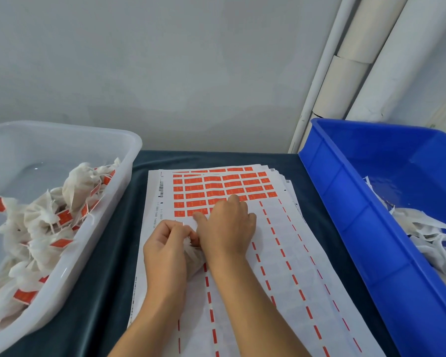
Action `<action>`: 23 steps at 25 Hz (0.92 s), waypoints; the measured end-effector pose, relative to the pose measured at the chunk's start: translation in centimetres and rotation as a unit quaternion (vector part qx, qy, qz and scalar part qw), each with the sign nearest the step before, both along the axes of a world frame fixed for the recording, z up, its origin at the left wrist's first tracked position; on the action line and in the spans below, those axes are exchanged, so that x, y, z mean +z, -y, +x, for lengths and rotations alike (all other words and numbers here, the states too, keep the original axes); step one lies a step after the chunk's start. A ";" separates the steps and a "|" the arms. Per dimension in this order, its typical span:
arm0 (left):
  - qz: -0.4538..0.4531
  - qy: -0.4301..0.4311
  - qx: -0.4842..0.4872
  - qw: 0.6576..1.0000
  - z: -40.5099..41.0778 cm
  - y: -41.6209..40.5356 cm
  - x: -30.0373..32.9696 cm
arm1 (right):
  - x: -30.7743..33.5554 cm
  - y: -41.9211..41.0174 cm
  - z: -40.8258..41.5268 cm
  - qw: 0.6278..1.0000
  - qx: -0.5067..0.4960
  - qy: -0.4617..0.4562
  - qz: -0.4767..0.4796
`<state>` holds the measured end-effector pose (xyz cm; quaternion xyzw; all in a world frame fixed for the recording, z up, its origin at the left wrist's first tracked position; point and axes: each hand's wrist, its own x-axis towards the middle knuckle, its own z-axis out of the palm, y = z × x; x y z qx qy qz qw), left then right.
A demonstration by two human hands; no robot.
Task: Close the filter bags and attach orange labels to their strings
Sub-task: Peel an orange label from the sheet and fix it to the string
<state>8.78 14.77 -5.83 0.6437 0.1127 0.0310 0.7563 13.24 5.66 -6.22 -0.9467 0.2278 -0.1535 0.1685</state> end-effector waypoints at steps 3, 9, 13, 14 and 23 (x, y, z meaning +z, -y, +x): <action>0.009 -0.004 -0.003 1.000 0.0 0.1 -0.1 | -0.2 0.0 0.0 1.000 0.004 0.003 -0.001; 0.010 -0.012 -0.015 1.000 -0.1 0.1 0.0 | -0.7 0.4 0.0 0.999 -0.022 0.028 0.027; 0.015 -0.023 -0.010 1.000 0.0 0.1 0.0 | -1.1 0.3 -0.1 0.996 -0.065 0.056 0.037; 0.018 -0.024 -0.008 1.000 0.0 0.1 0.0 | -1.3 0.1 -0.2 0.995 -0.080 0.052 0.027; 0.032 -0.015 -0.010 0.999 -0.1 0.3 0.1 | -1.4 0.0 -0.3 0.995 -0.091 0.049 0.010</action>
